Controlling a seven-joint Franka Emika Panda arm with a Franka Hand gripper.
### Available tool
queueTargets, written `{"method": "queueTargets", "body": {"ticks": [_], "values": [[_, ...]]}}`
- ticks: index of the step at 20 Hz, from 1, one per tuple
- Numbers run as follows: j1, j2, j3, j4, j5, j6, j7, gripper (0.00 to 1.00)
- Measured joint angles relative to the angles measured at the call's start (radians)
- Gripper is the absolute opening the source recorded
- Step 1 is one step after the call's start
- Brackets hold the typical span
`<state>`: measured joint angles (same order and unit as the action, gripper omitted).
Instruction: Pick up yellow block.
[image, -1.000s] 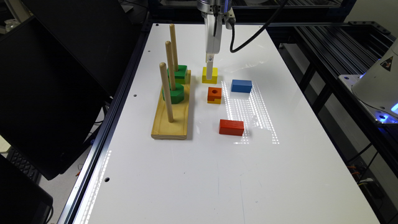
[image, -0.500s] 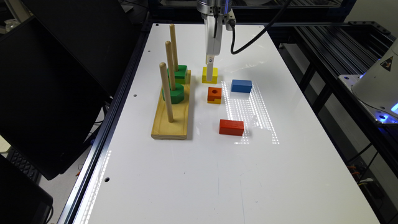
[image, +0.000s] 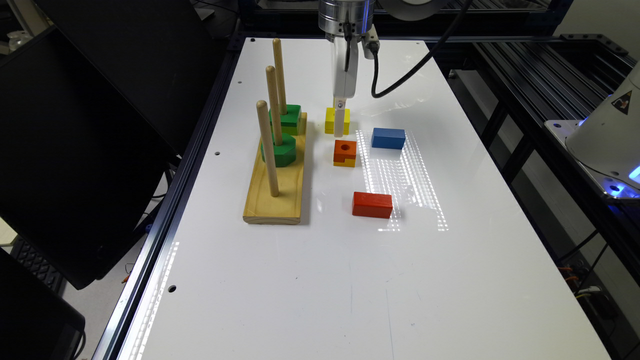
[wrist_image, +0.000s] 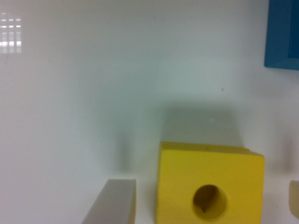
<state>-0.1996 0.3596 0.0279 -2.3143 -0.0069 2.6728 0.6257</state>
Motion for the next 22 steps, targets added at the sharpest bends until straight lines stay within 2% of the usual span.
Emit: {"method": "queueTargets", "body": {"ticks": [16, 22], "values": [[-0.001, 0.001, 0.000, 0.002, 0.0000, 0.000, 0.000, 1.00], [-0.001, 0.034, 0.000, 0.002, 0.0000, 0.033, 0.000, 1.00]]}}
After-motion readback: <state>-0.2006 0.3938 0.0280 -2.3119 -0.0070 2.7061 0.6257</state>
